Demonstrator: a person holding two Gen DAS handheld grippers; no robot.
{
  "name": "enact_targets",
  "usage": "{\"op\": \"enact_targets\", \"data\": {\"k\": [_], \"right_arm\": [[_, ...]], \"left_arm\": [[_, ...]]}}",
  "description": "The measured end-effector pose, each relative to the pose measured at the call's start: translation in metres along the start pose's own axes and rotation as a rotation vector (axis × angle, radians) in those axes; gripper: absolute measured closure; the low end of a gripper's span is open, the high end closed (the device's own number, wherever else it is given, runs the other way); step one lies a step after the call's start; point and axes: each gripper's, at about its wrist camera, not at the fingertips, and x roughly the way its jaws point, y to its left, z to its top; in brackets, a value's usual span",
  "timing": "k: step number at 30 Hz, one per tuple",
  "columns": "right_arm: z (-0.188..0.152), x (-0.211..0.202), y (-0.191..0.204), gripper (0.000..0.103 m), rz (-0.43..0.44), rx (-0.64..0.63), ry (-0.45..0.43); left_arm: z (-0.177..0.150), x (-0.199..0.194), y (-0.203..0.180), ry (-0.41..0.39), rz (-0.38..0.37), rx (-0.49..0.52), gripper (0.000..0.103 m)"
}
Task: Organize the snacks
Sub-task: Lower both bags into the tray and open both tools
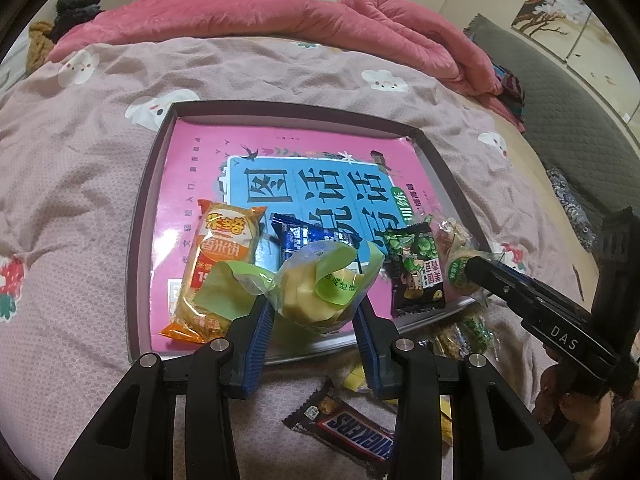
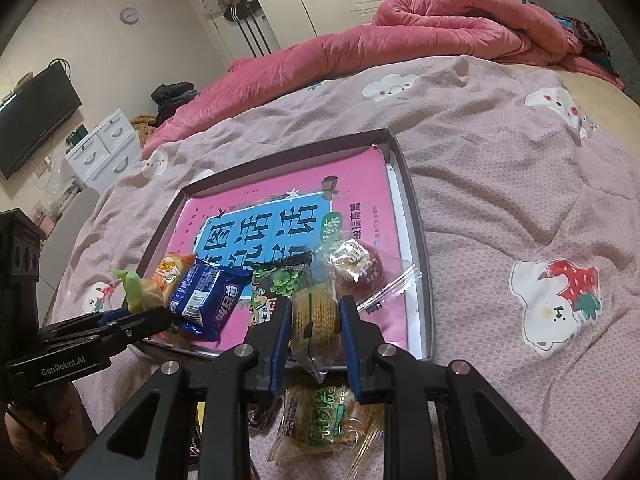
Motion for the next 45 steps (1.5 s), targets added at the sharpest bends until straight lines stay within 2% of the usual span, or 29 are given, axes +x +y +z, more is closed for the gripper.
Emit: {"op": "enact_targets", "data": {"k": [4, 14, 26, 45], "right_arm": [[0.001, -0.002, -0.002, 0.078, -0.001, 0.010, -0.008], [0.001, -0.003, -0.002, 0.078, 0.006, 0.008, -0.009], [0.002, -0.004, -0.001, 0.078, 0.012, 0.010, -0.020], [0.007, -0.014, -0.002, 0.065, -0.009, 0.013, -0.071]], "left_arm": [[0.000, 0.001, -0.001, 0.001, 0.004, 0.005, 0.061], [0.002, -0.001, 0.006, -0.013, 0.027, -0.018, 0.046], [0.005, -0.004, 0.013, -0.023, 0.047, -0.034, 0.042], [0.005, -0.013, 0.006, -0.032, 0.029, -0.016, 0.031]]}}
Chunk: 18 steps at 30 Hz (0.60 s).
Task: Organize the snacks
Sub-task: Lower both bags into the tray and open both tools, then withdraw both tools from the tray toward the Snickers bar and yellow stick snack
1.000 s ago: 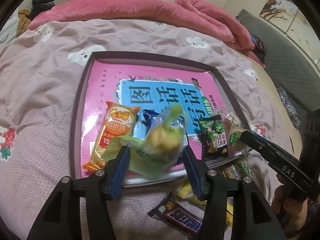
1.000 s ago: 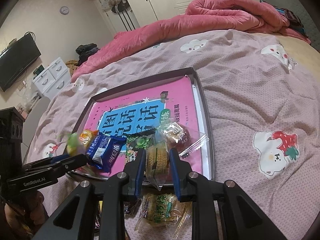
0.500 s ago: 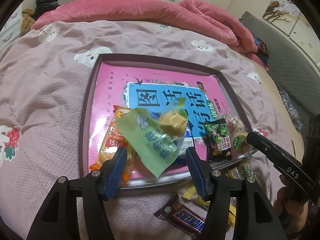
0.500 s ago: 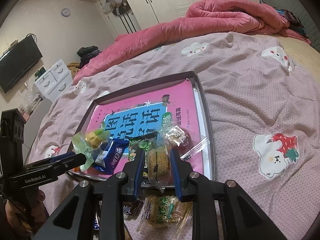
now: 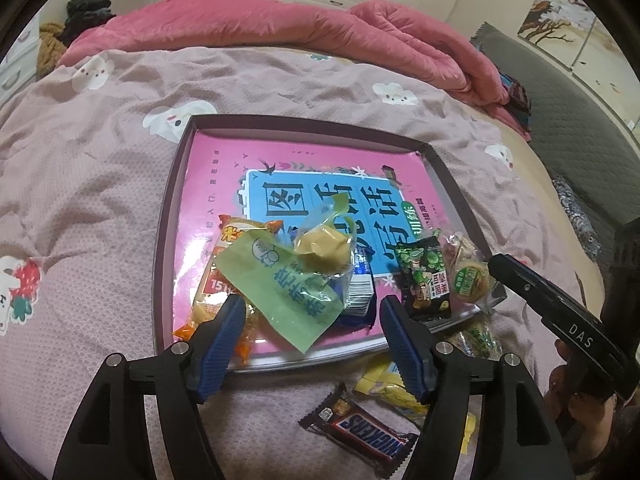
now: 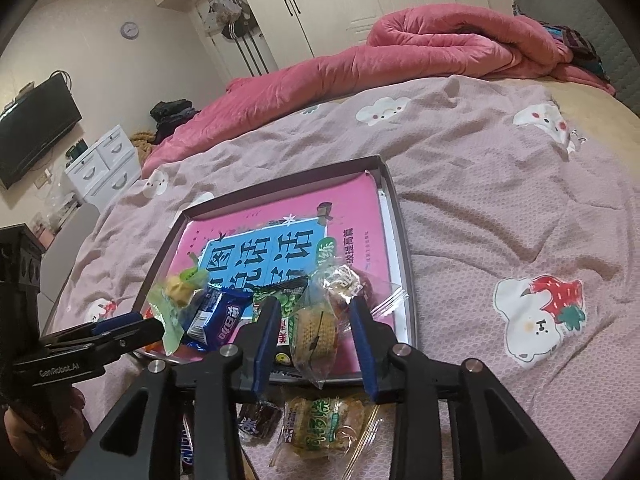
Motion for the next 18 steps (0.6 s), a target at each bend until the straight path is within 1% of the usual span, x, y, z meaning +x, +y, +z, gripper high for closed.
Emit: {"op": "enact_targets", "data": {"k": [3, 14, 18], "right_arm": [[0.002, -0.002, -0.001, 0.060, 0.012, 0.009, -0.009], [0.005, -0.011, 0.001, 0.056, 0.029, 0.002, -0.043], [0.005, -0.014, 0.002, 0.053, 0.033, 0.002, -0.052]], "left_arm": [[0.000, -0.002, -0.001, 0.004, -0.003, 0.001, 0.031], [-0.002, -0.010, -0.001, 0.003, 0.000, 0.003, 0.030], [-0.003, -0.013, -0.002, 0.003, -0.003, 0.003, 0.030]]}}
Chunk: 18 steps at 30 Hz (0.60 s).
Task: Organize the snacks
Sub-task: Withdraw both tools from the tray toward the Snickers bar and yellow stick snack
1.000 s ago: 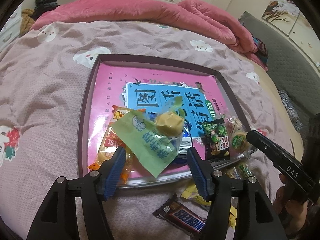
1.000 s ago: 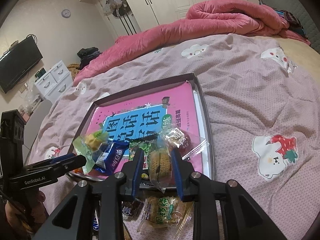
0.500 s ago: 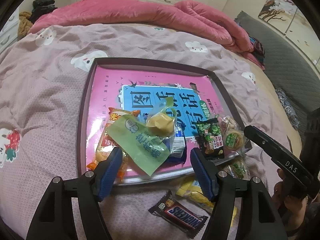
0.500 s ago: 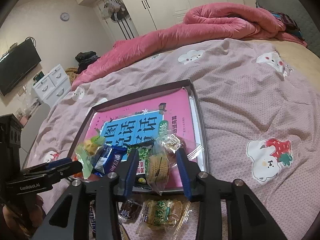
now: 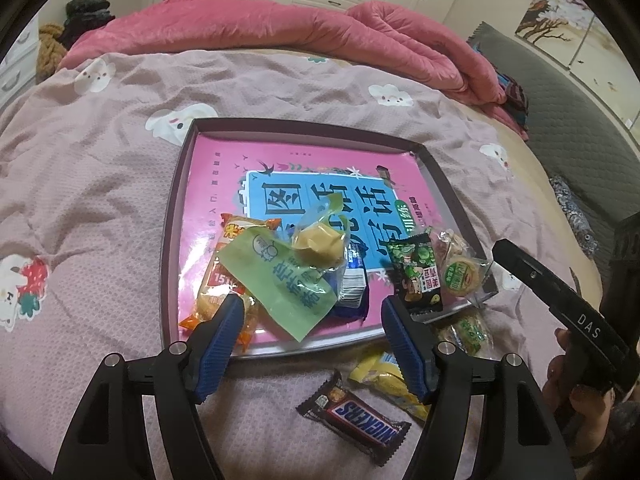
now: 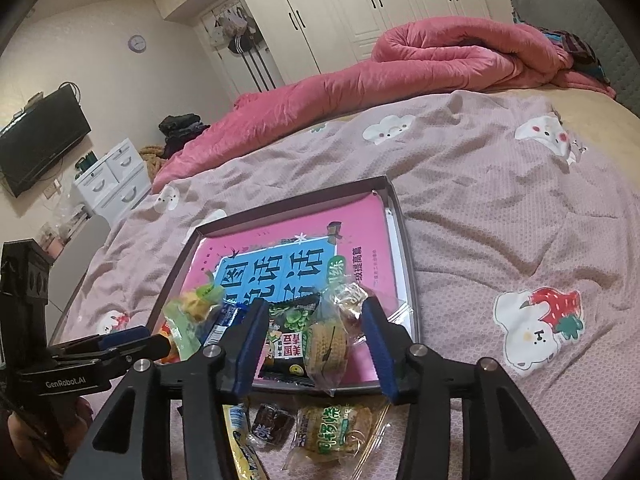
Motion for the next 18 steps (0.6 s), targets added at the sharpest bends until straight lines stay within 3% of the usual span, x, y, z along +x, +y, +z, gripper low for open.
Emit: {"op": "enact_targets", "data": {"k": [18], "right_arm": [[-0.0014, -0.0058, 0.0067, 0.049, -0.006, -0.031, -0.008]], "left_arm": [[-0.0068, -0.0079, -0.0090, 0.015, -0.018, 0.026, 0.027]]}}
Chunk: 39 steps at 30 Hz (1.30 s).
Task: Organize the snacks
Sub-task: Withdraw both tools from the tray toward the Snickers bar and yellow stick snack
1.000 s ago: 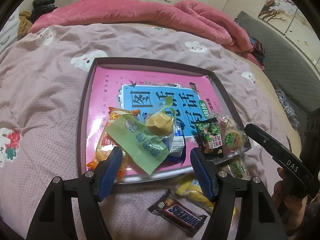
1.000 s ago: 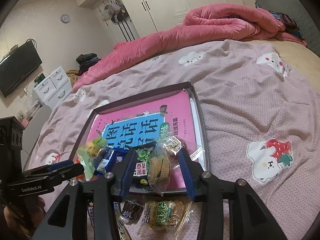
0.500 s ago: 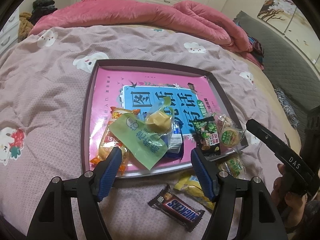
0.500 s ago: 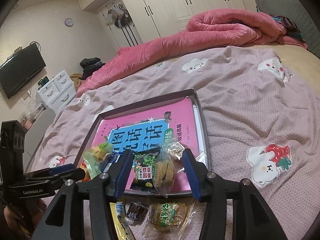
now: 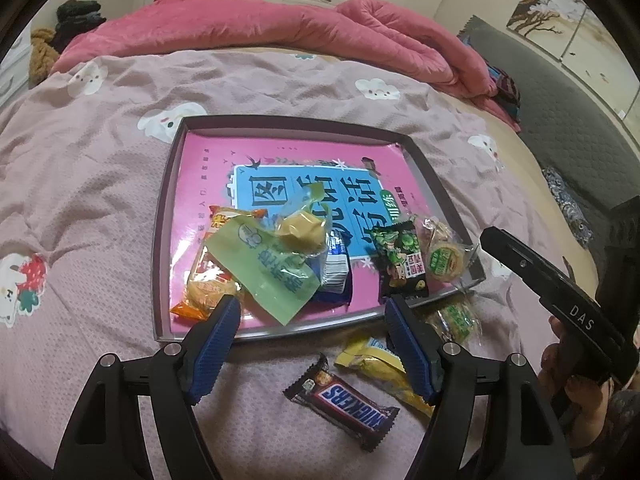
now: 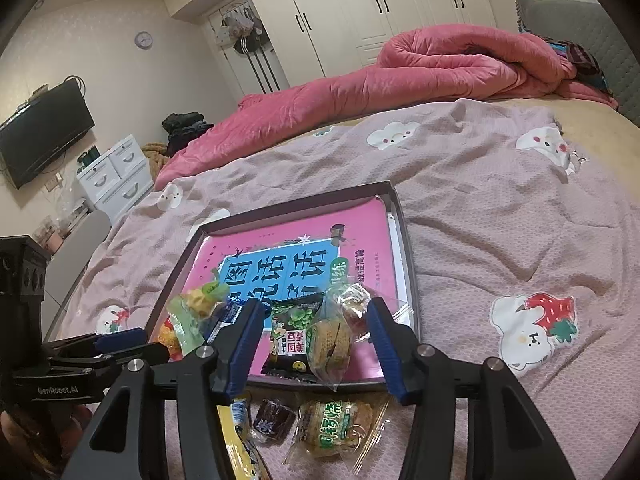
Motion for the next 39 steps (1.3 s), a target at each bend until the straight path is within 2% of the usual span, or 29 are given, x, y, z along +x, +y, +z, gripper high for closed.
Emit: {"op": "enact_targets", "data": {"k": [39], "right_arm": [[-0.024, -0.034, 0.028, 0.049, 0.015, -0.082, 0.026]], "left_arm": [[-0.028, -0.003, -0.003, 0.082, 0.049, 0.023, 0.027]]}}
